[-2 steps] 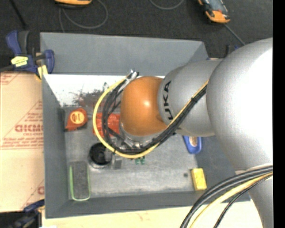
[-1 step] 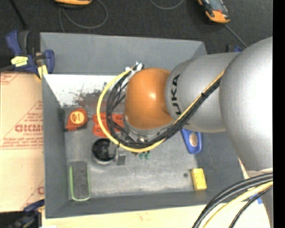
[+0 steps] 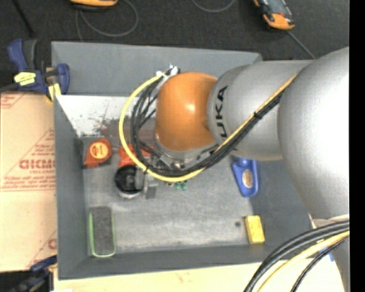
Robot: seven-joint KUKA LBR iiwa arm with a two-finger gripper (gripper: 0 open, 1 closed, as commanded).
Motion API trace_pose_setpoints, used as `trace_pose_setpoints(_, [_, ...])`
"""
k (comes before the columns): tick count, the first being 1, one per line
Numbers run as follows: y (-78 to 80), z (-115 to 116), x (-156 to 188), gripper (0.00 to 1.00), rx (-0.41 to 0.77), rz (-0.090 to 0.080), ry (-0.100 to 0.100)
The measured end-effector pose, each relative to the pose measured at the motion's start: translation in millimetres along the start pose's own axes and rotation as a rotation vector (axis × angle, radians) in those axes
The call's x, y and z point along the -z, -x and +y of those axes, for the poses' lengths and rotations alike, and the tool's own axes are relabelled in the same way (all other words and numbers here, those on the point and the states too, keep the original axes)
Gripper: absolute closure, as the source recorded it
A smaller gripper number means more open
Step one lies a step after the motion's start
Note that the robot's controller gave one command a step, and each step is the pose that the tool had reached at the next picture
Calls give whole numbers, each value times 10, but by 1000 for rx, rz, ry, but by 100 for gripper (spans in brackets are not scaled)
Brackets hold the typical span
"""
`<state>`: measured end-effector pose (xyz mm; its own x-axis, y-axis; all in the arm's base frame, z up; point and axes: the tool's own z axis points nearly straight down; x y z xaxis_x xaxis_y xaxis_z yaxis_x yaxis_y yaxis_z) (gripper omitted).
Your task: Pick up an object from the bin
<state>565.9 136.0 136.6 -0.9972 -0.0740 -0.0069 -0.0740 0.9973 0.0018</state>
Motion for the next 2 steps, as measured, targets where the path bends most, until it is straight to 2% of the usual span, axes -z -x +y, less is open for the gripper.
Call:
trace_pose_setpoints(1, [-162, 6, 413, 100, -25, 14, -2])
trace_pose_setpoints(2, [-256, 149, 764, 100, -9, -1, -1])
